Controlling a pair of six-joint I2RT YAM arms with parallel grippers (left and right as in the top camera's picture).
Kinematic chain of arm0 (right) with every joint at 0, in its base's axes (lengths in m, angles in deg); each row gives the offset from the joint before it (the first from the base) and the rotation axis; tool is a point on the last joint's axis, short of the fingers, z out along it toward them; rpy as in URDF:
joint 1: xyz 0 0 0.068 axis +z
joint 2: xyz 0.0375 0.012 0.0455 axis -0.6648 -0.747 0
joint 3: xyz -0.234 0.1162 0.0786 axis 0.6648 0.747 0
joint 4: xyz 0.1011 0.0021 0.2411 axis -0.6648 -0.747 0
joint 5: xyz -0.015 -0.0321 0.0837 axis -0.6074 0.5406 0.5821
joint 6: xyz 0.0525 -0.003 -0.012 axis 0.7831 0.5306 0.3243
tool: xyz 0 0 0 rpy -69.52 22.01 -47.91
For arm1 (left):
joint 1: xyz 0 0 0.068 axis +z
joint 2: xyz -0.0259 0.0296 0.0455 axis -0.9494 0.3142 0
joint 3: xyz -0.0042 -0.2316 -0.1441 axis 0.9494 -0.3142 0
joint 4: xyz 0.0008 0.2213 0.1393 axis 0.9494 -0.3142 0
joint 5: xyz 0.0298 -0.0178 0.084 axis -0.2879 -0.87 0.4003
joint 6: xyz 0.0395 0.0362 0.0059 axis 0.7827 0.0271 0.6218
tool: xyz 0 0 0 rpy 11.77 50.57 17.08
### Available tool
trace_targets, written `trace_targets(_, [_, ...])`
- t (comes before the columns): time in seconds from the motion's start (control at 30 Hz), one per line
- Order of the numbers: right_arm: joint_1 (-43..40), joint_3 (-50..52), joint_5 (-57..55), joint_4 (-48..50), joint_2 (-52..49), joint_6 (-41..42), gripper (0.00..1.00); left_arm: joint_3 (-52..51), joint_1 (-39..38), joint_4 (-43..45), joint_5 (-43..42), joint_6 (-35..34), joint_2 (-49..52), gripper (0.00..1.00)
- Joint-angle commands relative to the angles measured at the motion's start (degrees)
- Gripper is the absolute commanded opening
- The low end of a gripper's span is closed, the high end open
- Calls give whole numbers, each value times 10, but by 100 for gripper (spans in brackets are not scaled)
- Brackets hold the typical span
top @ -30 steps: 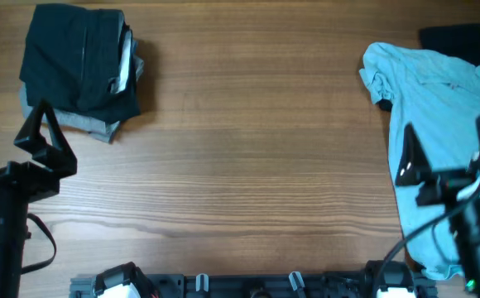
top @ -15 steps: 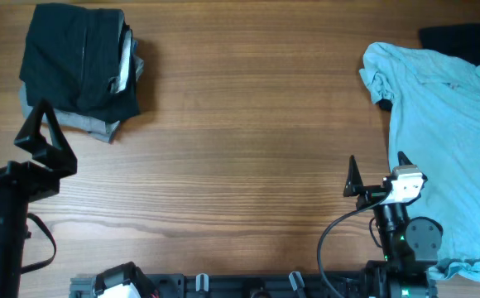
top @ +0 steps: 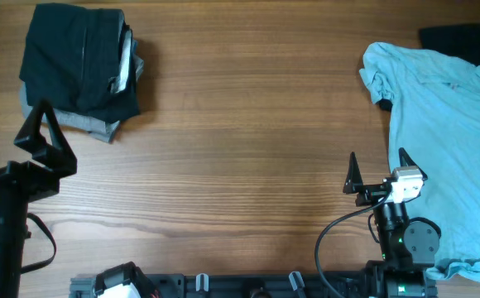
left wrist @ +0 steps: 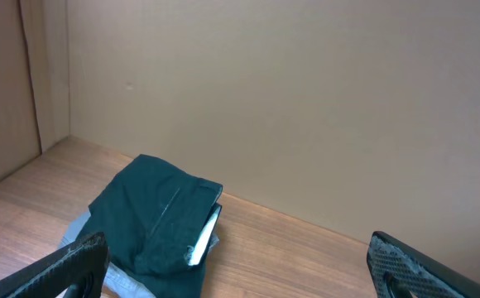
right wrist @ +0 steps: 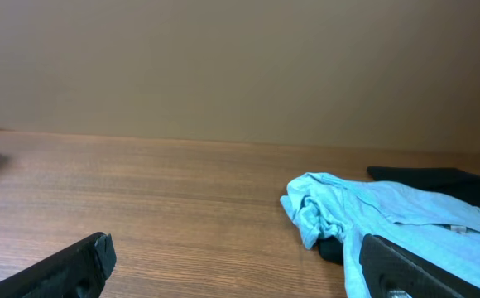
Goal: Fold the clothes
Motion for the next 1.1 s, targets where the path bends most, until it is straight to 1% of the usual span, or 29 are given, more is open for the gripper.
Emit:
trace_targets(0.0, [-2, 3, -6, 5, 6, 2, 100, 0, 1, 2, 7, 9, 1, 100])
trace_targets(0.1, [-2, 3, -6, 5, 6, 2, 100, 0, 1, 2, 9, 9, 1, 100])
trace_targets(0.17, [-2, 3, -6, 5, 6, 2, 100, -1, -1, 2, 62, 12, -5, 100])
trace_targets(0.2, [-2, 3, -6, 5, 6, 2, 100, -3, -10, 3, 89, 11, -10, 100])
trace_targets(0.27, [-2, 3, -6, 5, 6, 2, 100, -48, -78, 51, 76, 12, -33, 100])
trace_targets(0.3, [-2, 3, -6, 5, 6, 2, 100, -129, -132, 127, 56, 21, -62, 100])
trace_targets(0.33, [-2, 3, -6, 5, 6, 2, 100, -207, -168, 198, 45, 29, -91, 100])
trace_targets(0.4, [-2, 3, -6, 5, 6, 2, 100, -355, -203, 314, 24, 28, -164, 100])
trace_targets(0.43, [-2, 3, -6, 5, 6, 2, 100, -430, -208, 350, -3, 28, -212, 100])
trace_targets(0.47, [-2, 3, -6, 5, 6, 2, 100, -498, -208, 376, -31, 28, -263, 100])
trace_targets(0.5, [-2, 3, -6, 5, 6, 2, 100, -541, -208, 390, -39, 28, -298, 100])
trace_targets(0.63, [-2, 3, -6, 5, 6, 2, 100, -694, -208, 415, -36, 28, -439, 100])
trace_targets(0.7, [-2, 3, -6, 5, 6, 2, 100, -758, -208, 464, -37, 23, -454, 100])
trace_targets(0.73, [-2, 3, -6, 5, 6, 2, 100, -794, -209, 502, -37, 6, -454, 100])
trace_targets(0.77, [-2, 3, -6, 5, 6, 2, 100, -850, -209, 562, -38, -13, -454, 100])
trace_targets(0.8, [-2, 3, -6, 5, 6, 2, 100, -872, -209, 591, -38, -27, -454, 100])
trace_targets(0.83, [-2, 3, -6, 5, 6, 2, 100, -915, -210, 619, -37, -45, -454, 100])
trace_targets(0.87, [-2, 3, -6, 5, 6, 2, 100, -911, -211, 565, -34, -45, -454, 100])
trace_targets(0.9, [-2, 3, -6, 5, 6, 2, 100, -911, -212, 533, -34, -45, -454, 100])
trace_targets(0.93, [-2, 3, -6, 5, 6, 2, 99, -911, -212, 519, -32, -45, -454, 100])
trace_targets(1.07, [-2, 3, -6, 5, 6, 2, 100, -911, -212, 520, -32, -45, -454, 100])
